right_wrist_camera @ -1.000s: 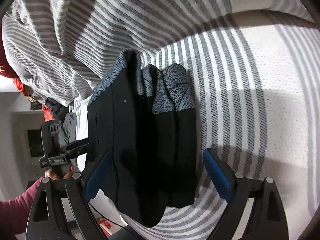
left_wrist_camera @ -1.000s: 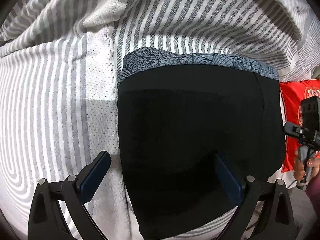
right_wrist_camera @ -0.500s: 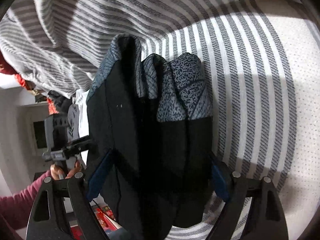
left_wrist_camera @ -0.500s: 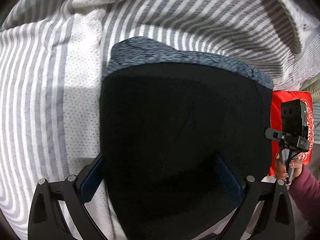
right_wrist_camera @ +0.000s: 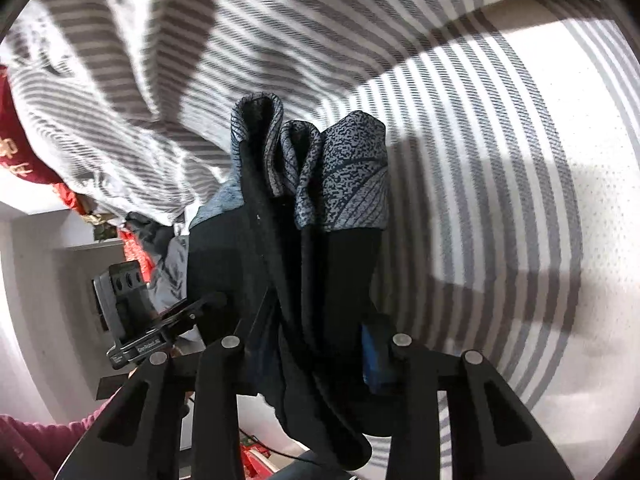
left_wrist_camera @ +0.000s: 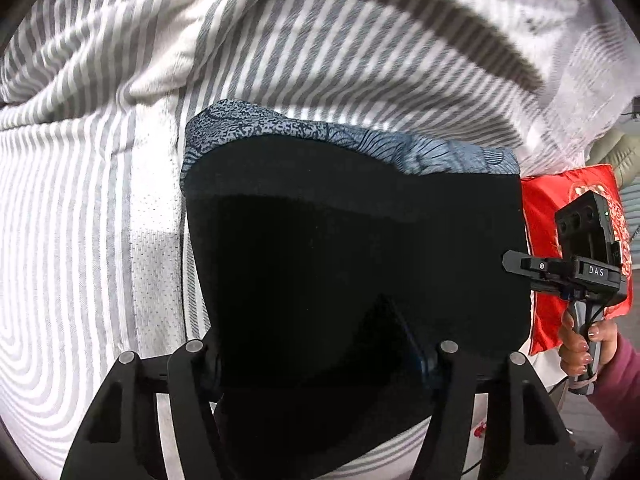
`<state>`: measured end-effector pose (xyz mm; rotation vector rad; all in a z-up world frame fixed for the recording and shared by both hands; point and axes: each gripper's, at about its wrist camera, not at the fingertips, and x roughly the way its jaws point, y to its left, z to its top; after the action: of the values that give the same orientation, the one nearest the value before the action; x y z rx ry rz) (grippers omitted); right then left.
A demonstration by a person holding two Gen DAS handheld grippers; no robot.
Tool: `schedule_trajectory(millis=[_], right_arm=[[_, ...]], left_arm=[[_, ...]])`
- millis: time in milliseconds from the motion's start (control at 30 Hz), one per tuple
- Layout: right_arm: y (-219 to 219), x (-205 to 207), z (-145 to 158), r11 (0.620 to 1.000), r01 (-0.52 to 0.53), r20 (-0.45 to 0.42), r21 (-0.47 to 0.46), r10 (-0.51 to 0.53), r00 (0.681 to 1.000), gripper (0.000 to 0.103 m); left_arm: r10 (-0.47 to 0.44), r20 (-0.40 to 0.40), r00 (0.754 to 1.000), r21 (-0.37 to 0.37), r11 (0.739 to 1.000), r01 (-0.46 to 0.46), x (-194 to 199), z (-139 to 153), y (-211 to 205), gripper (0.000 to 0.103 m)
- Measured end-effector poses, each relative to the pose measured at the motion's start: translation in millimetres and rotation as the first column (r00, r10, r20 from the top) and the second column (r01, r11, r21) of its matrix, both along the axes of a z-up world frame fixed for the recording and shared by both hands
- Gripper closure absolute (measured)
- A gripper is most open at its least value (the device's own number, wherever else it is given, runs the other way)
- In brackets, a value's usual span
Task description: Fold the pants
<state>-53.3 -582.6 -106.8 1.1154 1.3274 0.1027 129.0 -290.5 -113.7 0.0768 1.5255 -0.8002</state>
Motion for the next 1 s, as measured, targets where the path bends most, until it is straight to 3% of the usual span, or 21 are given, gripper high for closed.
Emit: schedule_trajectory(millis=[333, 500, 667, 800, 933, 1000], right_arm=[[10, -41, 36, 0.999, 0.008, 0.026, 0.034, -0.009, 1.000, 0.064], [21, -68, 35, 0.999, 0.030, 0.001, 0.030, -0.030, 1.000, 0.064], [34, -92, 16, 0.998, 0.057, -0.051, -0.026, -0.058, 0.997, 0.063], [33, -102, 9, 0.990, 0.110, -0.084, -0.090, -0.118, 0.989, 0.052], [38, -103, 22, 0.976, 0.088, -0.129, -0.200, -0.115, 0.985, 0.035], [39, -104, 30, 0.966, 0.083, -0.149, -0.245, -0.122, 0.981, 0.033]], left_arm=[[-0.018, 0.028, 0.999, 0.001, 1.000, 0.018, -46, 42, 10, 0.036], [-0.024, 0.004, 1.000, 0.019, 1.000, 0.024, -63, 31, 15, 0.036], [-0.046, 0.006, 0.999, 0.089, 0.995, 0.045, -72, -9, 15, 0.036], [-0.009, 0.047, 0.999, 0.102, 0.995, 0.004, -73, -15, 23, 0.018], [0.013, 0.085, 0.996, 0.134, 0.991, -0.024, -69, -7, 30, 0.018], [0.011, 0.144, 0.989, 0.157, 0.987, -0.034, -66, 5, 32, 0.018]])
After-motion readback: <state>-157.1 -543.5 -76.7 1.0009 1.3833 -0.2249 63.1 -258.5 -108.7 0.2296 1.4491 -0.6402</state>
